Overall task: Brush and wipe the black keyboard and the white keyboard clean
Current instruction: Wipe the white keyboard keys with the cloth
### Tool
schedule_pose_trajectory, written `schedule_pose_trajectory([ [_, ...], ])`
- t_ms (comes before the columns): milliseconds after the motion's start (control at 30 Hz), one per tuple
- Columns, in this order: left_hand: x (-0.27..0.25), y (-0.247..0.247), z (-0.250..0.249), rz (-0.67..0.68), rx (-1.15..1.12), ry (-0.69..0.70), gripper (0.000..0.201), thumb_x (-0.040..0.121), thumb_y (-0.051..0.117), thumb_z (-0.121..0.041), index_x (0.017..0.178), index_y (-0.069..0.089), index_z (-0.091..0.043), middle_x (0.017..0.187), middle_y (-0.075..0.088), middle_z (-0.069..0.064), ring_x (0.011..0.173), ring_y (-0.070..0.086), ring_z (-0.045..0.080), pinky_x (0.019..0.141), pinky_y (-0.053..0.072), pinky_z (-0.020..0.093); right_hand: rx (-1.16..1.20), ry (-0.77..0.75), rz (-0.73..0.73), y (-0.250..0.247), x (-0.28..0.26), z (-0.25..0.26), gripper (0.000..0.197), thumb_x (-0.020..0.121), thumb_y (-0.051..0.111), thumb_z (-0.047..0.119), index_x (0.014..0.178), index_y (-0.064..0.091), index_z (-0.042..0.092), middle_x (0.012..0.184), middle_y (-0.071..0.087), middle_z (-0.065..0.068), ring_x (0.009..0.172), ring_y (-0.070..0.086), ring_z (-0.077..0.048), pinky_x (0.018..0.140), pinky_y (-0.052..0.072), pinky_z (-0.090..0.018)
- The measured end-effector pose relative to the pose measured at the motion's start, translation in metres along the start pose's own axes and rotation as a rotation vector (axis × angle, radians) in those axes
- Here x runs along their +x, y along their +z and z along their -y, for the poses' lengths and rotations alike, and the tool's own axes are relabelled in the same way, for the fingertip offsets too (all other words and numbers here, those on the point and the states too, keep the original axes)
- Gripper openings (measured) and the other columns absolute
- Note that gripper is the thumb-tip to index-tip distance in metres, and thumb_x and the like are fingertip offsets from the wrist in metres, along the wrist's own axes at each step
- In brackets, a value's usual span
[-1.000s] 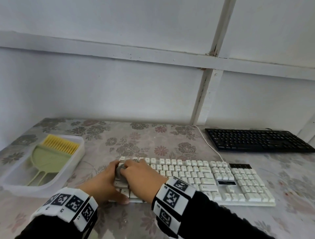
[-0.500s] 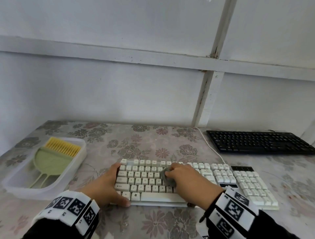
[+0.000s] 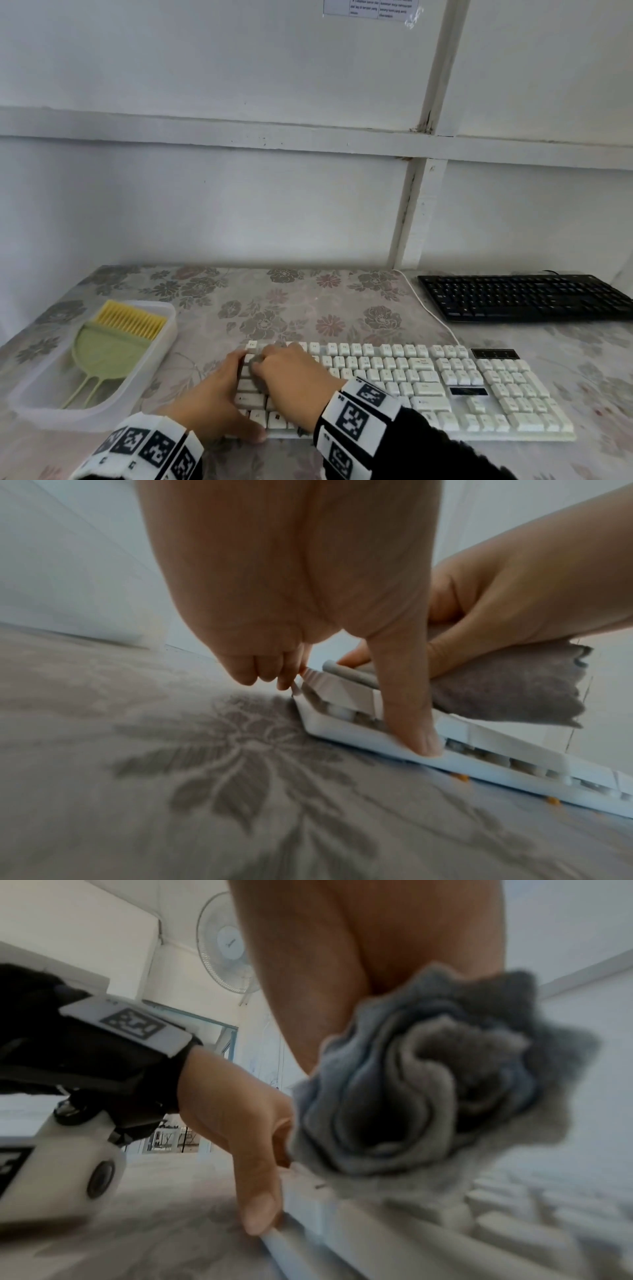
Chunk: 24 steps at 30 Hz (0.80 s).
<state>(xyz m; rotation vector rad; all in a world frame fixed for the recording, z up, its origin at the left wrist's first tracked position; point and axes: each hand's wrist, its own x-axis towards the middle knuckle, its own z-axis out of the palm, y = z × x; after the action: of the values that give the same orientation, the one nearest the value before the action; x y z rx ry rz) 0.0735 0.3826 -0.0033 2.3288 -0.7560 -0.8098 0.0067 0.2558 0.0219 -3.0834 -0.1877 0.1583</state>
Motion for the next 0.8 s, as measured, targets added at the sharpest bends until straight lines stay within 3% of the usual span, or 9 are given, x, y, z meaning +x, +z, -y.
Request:
schedule_pose_trajectory([
  [133, 0.000, 0.000, 0.003, -0.002, 0.008, -0.022, 0.119, 0.057, 0.086, -0.032, 0.143, 0.003, -0.032, 0.116, 0.044, -0.018, 0.104, 0.047, 0.002, 0.073, 0.036, 0.009, 0.032, 0.011, -0.058, 0.012, -0.013, -0.015, 0.027, 0.087, 0.043, -0.005, 0.107, 0.059, 0.003, 0.118, 0.053, -0.016, 0.107, 0.047, -0.037, 0.094, 0.042, -0.047],
  [233, 0.000, 0.000, 0.004, 0.009, 0.014, -0.029, 0.133, 0.041, 0.090, -0.044, 0.143, 0.005, -0.035, 0.127, 0.043, -0.015, 0.113, 0.047, 0.005, 0.094, 0.038, 0.020, 0.063, 0.034, -0.081, 0.013, -0.033, -0.035, 0.030, 0.084, 0.041, -0.010, 0.100, 0.060, 0.005, 0.115, 0.055, -0.014, 0.106, 0.048, -0.033, 0.093, 0.039, -0.042],
  [367, -0.001, 0.001, 0.004, -0.005, 0.007, -0.036, 0.124, 0.053, 0.086, -0.039, 0.143, 0.002, -0.037, 0.123, 0.042, -0.017, 0.112, 0.046, 0.005, 0.093, 0.036, 0.020, 0.117, 0.103, -0.108, 0.008, -0.064, -0.066, 0.030, 0.088, 0.041, -0.006, 0.102, 0.063, 0.009, 0.118, 0.054, -0.007, 0.103, 0.047, -0.024, 0.092, 0.038, -0.032],
  [467, -0.001, 0.002, 0.004, -0.003, 0.001, -0.036, 0.124, 0.054, 0.086, -0.038, 0.144, 0.001, -0.036, 0.120, 0.040, -0.018, 0.112, 0.045, 0.005, 0.094, 0.034, 0.019, 0.144, 0.160, -0.089, 0.002, -0.077, -0.086, 0.026, 0.087, 0.045, -0.002, 0.099, 0.066, 0.010, 0.101, 0.052, 0.001, 0.090, 0.046, -0.016, 0.071, 0.033, -0.012],
  [500, -0.001, 0.002, 0.003, 0.001, 0.000, -0.031, 0.124, 0.054, 0.087, -0.038, 0.144, 0.002, -0.035, 0.119, 0.040, -0.019, 0.112, 0.045, 0.004, 0.093, 0.035, 0.019, 0.168, 0.187, -0.082, 0.000, -0.079, -0.091, 0.027, 0.086, 0.046, -0.002, 0.099, 0.067, 0.009, 0.099, 0.049, 0.002, 0.090, 0.047, -0.016, 0.067, 0.031, -0.011],
  [533, -0.001, 0.002, 0.004, 0.001, -0.002, -0.022, 0.123, 0.054, 0.087, -0.037, 0.144, 0.003, -0.035, 0.117, 0.040, -0.022, 0.110, 0.045, 0.002, 0.091, 0.035, 0.017, 0.189, 0.198, -0.093, -0.003, -0.080, -0.094, 0.028, 0.086, 0.046, -0.003, 0.102, 0.066, 0.009, 0.102, 0.049, 0.003, 0.093, 0.049, -0.017, 0.069, 0.034, -0.012],
  [667, -0.002, 0.001, 0.001, -0.006, -0.007, 0.006, 0.115, 0.058, 0.086, -0.031, 0.141, 0.007, -0.036, 0.106, 0.039, -0.029, 0.095, 0.044, -0.008, 0.073, 0.033, 0.005, 0.264, 0.134, -0.132, 0.003, -0.077, -0.086, 0.031, 0.090, 0.045, 0.000, 0.113, 0.061, 0.011, 0.123, 0.052, -0.001, 0.109, 0.050, -0.018, 0.093, 0.041, -0.029],
  [800, -0.002, 0.002, 0.002, -0.009, -0.005, 0.003, 0.117, 0.057, 0.086, -0.034, 0.142, 0.007, -0.036, 0.110, 0.040, -0.026, 0.103, 0.045, -0.003, 0.081, 0.034, 0.013, 0.200, 0.149, -0.083, 0.015, -0.081, -0.081, 0.033, 0.091, 0.043, 0.000, 0.119, 0.058, 0.006, 0.124, 0.051, -0.010, 0.112, 0.049, -0.027, 0.092, 0.039, -0.032],
])
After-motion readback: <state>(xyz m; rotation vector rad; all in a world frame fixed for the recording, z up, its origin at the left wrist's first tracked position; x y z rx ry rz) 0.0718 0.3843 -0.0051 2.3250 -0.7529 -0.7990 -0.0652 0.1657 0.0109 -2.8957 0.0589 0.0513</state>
